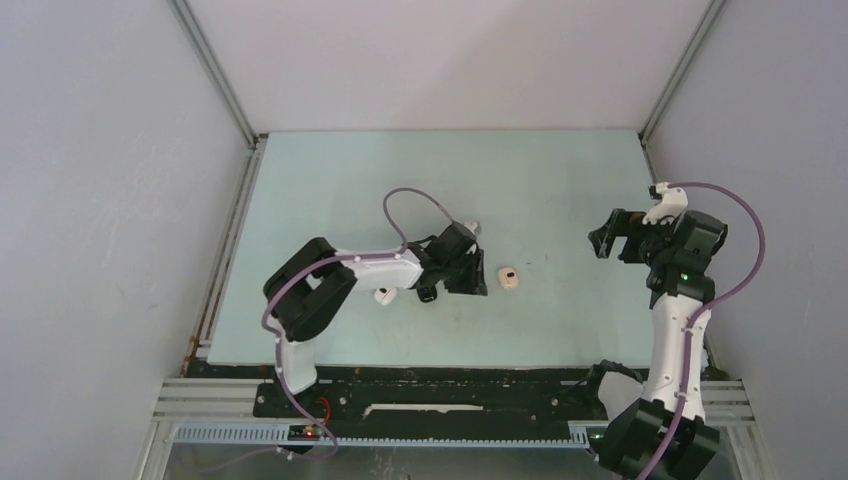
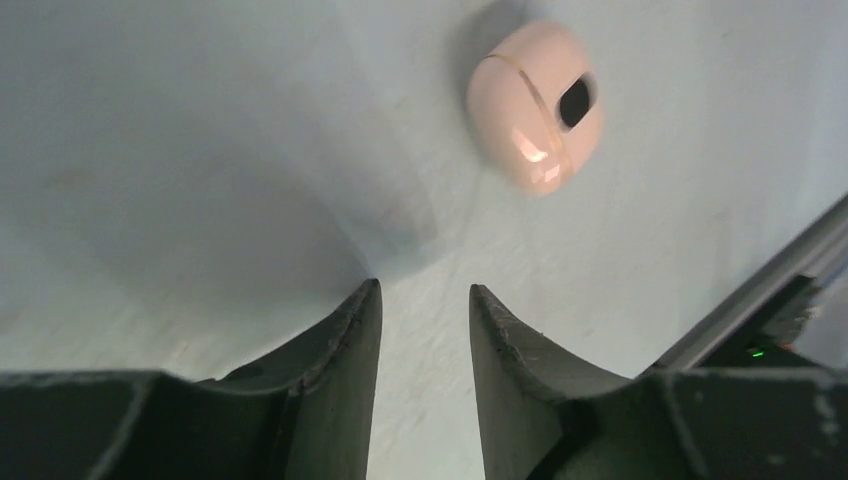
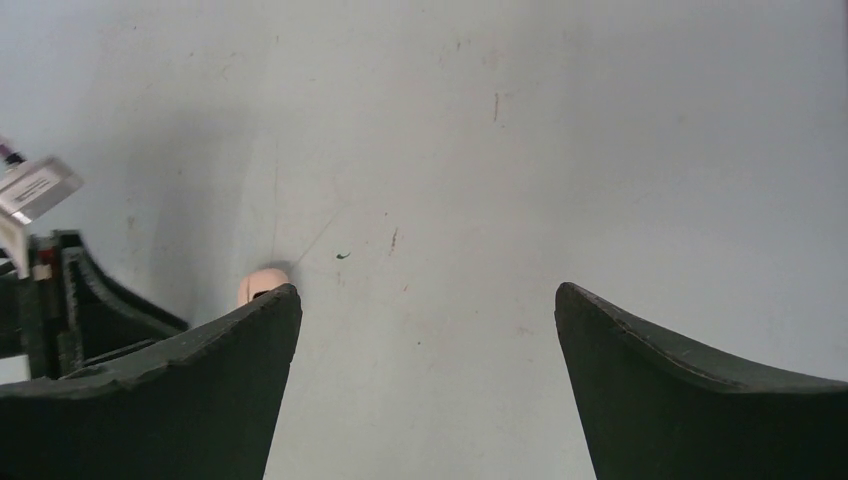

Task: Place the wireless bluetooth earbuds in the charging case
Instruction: Place the charging case at the center of the board, then reset both arms

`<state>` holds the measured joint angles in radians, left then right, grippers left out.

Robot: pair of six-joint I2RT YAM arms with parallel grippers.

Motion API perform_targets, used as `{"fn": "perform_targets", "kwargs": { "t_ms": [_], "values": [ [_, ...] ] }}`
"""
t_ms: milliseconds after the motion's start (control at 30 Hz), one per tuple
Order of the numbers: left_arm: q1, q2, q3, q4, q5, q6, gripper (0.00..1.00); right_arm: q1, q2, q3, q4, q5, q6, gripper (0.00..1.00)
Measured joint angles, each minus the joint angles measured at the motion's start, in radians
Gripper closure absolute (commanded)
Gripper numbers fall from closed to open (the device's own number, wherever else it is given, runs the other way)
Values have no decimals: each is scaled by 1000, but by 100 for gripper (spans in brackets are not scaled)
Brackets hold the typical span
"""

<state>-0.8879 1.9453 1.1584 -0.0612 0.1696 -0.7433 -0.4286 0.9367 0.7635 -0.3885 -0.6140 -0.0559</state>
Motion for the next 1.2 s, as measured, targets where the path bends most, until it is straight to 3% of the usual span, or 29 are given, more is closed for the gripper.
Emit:
{"fn": "perform_targets", "kwargs": {
  "t_ms": [200, 433, 533, 800, 900, 1033, 1200],
  "values": [
    [2, -194, -76, -206, -149, 117, 52, 83, -51, 0, -7, 97, -42, 0],
    [44, -443, -89, -317, -334, 242, 50, 481, -28, 0, 1, 344, -52, 0],
    [75, -568, -153, -308, -421, 279, 47, 592, 0, 11, 17, 433, -40, 0],
    [79, -1111, -481, -117, -664, 354, 29, 624, 46, 44, 91, 501, 24, 0],
    [79, -1265, -579, -67, -749, 363, 28, 626, 39, 31, 121, 502, 29, 0],
    [79, -1265, -546, -136, -798, 380, 28, 626, 20, 7, 130, 502, 31, 0],
    [79, -1132, -328, -339, -799, 467, 26, 625, 10, 4, 137, 502, 35, 0]
  ]
}}
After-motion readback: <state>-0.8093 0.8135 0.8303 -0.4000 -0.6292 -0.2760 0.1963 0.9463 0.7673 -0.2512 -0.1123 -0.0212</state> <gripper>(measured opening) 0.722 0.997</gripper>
